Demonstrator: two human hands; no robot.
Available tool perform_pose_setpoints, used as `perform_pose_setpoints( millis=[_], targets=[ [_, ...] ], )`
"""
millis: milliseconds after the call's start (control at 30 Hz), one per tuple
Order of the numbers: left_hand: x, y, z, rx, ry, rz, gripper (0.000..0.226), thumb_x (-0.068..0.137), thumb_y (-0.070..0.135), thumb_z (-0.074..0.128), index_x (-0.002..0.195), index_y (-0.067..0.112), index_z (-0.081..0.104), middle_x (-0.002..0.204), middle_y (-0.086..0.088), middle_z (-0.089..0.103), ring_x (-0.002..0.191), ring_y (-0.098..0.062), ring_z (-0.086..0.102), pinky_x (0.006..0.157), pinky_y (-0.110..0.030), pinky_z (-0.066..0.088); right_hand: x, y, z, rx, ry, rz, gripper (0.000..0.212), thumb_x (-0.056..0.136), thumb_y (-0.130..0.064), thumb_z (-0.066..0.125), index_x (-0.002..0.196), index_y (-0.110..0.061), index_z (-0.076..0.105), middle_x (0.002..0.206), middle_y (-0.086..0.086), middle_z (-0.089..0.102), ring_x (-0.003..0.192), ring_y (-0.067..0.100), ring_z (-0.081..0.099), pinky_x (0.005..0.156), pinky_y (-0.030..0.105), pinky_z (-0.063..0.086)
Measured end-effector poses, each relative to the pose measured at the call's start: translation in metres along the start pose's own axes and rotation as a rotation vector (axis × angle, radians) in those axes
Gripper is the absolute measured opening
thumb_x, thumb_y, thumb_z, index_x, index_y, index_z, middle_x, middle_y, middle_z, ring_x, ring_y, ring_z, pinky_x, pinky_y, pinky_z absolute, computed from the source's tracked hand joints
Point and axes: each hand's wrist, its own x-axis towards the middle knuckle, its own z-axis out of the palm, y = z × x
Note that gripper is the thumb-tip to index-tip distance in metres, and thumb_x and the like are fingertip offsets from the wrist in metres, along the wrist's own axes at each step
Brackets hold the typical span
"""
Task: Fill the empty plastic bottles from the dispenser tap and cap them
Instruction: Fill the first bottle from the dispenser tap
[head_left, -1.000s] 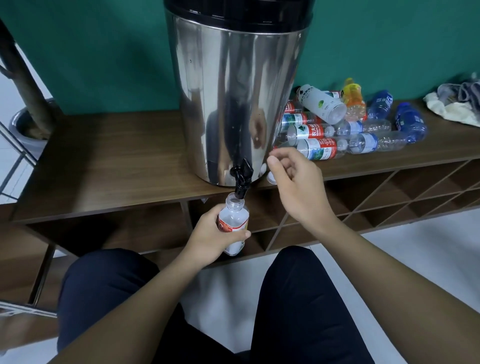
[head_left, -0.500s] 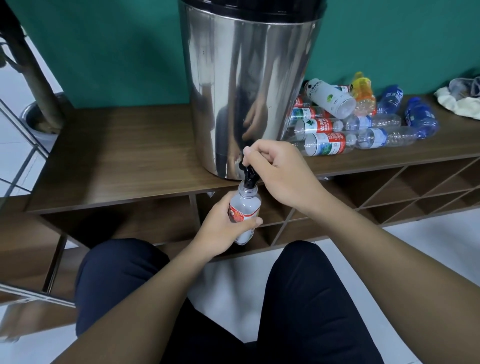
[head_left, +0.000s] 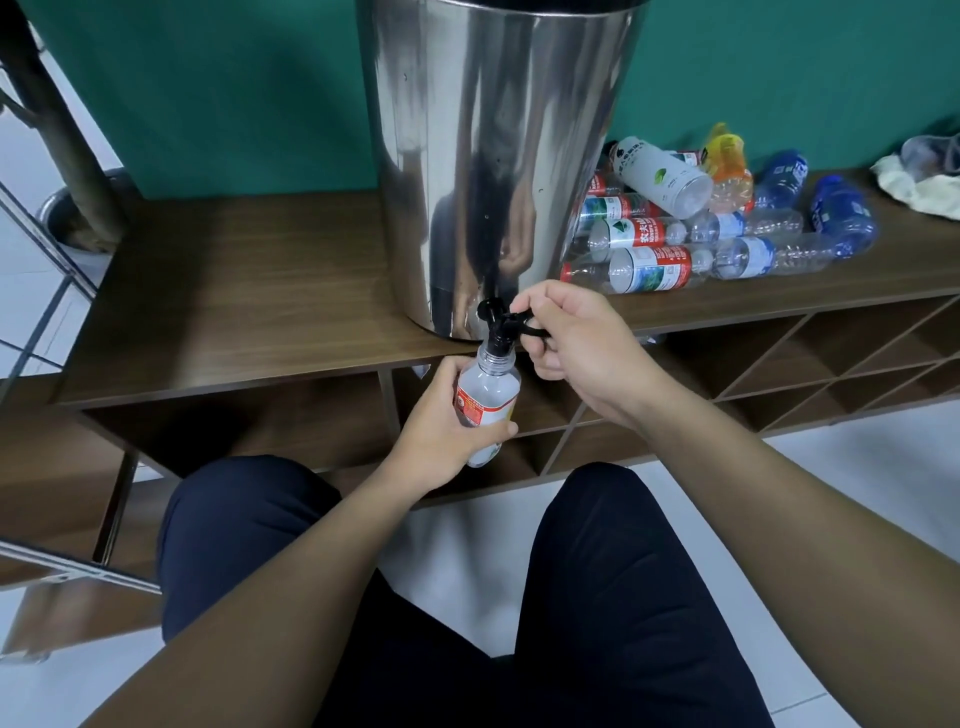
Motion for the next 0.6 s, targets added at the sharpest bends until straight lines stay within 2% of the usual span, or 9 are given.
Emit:
perform_pose_setpoints(
  millis=[133, 300, 600],
  targets=[
    [-0.004, 0.002, -0.001, -0.024, -0.021, 0.012, 0.075, 0.085, 0.020, 0.100, 0.147, 0.029, 0.059, 0.134, 0.009, 0.075, 0.125, -0.016, 0.073, 0.112, -0.051, 0.059, -0.003, 0.000, 0.009, -0.035, 0.028, 0.004, 0.026, 0.114, -0.030, 0.058, 0.099, -0.013, 0.069, 0.066, 0.002, 0.045, 0.052, 0.012, 0.032, 0.049, 0.026, 0.028],
    [-0.008, 0.003, -0.001, -0.030, -0.017, 0.013, 0.075, 0.086, 0.020, 0.099, 0.150, 0.032, 0.060, 0.137, 0.008, 0.075, 0.129, -0.018, 0.072, 0.115, -0.054, 0.058, -0.002, 0.001, 0.014, 0.020, 0.050, 0.007, 0.024, 0.113, -0.028, 0.056, 0.095, -0.014, 0.065, 0.066, -0.002, 0.034, 0.056, 0.013, 0.028, 0.051, 0.030, 0.024],
    [-0.005, -0.003, 0.002, -0.035, -0.007, 0.005, 0.071, 0.084, 0.019, 0.100, 0.146, 0.028, 0.066, 0.133, 0.008, 0.078, 0.125, -0.014, 0.074, 0.114, -0.050, 0.059, 0.001, 0.008, 0.017, 0.052, 0.067, -0.026, 0.023, 0.112, -0.024, 0.056, 0.092, -0.014, 0.063, 0.060, -0.004, 0.033, 0.051, 0.013, 0.026, 0.047, 0.026, 0.026]
  ],
)
